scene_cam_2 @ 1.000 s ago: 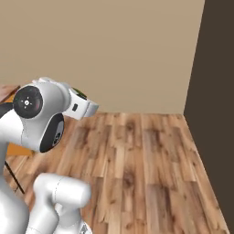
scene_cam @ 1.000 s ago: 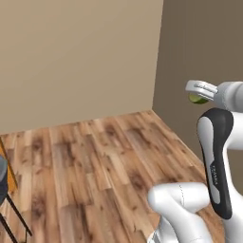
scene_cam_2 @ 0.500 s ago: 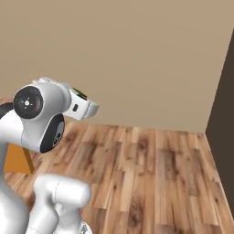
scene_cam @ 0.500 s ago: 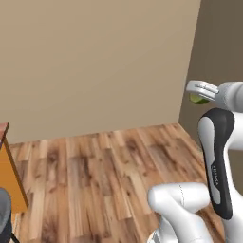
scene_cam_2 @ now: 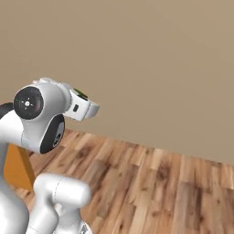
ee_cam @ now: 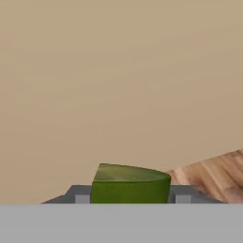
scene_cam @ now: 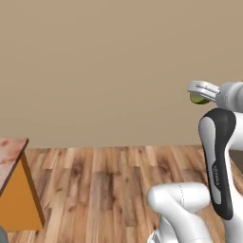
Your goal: Take the lemon wedge from the fridge and place it on the plate with fish on the dining counter.
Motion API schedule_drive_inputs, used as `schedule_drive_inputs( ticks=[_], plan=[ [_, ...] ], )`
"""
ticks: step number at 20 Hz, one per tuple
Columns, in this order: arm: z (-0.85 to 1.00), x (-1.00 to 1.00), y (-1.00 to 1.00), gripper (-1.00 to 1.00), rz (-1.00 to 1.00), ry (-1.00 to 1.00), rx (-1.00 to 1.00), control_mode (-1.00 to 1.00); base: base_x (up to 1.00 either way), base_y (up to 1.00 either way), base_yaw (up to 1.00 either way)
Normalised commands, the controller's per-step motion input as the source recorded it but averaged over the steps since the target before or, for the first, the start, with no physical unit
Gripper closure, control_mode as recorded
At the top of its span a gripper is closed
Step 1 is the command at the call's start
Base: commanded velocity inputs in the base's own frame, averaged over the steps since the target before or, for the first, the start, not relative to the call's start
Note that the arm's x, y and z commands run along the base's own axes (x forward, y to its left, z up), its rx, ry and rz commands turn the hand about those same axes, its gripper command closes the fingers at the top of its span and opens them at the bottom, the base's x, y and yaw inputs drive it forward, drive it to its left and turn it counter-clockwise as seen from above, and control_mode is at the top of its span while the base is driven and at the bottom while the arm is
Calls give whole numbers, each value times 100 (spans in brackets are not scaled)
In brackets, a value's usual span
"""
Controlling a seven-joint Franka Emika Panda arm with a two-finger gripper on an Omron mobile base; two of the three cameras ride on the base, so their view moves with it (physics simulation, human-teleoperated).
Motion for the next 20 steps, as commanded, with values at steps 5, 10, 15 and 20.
schedule_drive_inputs(
  ticks=[5,10,15,20],
  plan=[
    [0,0,0,100,0,0,0,100,100,0,42],
    [0,0,0,100,0,0,0,100,100,0,51],
    [0,0,0,100,0,0,0,100,100,0,55],
    [0,0,0,100,0,0,0,100,100,0,56]
  ],
)
